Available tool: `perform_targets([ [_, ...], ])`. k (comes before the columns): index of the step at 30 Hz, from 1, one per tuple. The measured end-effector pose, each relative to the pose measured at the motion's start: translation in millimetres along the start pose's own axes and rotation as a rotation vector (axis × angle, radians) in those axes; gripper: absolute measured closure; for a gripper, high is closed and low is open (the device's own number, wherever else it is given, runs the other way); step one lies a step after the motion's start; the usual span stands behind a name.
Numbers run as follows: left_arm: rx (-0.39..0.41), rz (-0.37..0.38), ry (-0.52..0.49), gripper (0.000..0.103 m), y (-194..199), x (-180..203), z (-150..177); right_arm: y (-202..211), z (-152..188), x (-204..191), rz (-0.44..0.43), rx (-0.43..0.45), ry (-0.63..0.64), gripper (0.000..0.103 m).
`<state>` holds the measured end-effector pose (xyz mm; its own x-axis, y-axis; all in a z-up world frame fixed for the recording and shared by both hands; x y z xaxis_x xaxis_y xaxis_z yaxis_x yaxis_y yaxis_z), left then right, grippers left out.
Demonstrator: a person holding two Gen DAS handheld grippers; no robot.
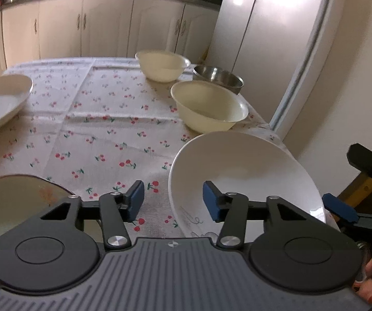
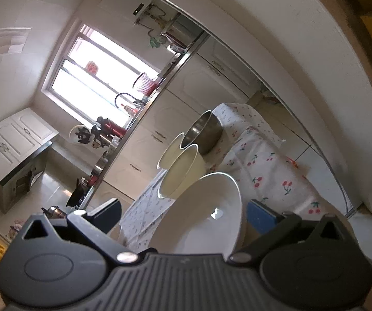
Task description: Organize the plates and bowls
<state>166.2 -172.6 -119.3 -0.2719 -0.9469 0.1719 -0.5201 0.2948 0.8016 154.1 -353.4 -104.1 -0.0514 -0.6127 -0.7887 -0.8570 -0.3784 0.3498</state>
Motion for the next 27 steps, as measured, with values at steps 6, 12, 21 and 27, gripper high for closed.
perform_targets([
  [6,-0.022,0.008,0.015,0.062,-11.8,-2.0,-1.4,-5.1,1.3,-1.8,0.003,-0.014,0.01,0.0],
  [12,-0.026,0.033,0.006,0.07,-13.8,2.7,2.0,-9.2,0.8,-2.6,0.018,-0.02,0.034,0.0],
  [21,-0.015,0.025,0.009,0.076,-8.6,5.5,7.4,-11.9,4.4,-8.3,0.067,-0.031,0.08,0.0],
  [27,-0.001,0.039,0.034,0.077,-1.1,2.8,8.1,-11.4,4.8,-9.8,0.06,-0.038,0.059,0.0],
])
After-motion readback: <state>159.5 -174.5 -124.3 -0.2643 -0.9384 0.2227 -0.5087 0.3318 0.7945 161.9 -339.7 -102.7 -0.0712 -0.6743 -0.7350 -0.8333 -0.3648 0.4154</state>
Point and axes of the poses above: each gripper's, at about its wrist camera, not at the fingertips, and y roughly against the way its jaws point, x to its right, z to its underside, the point moved 7 cm from there along -y, roughly the way its jaws point, and after that the axes turned 11 degrees about -x, right-handed, at the moved point
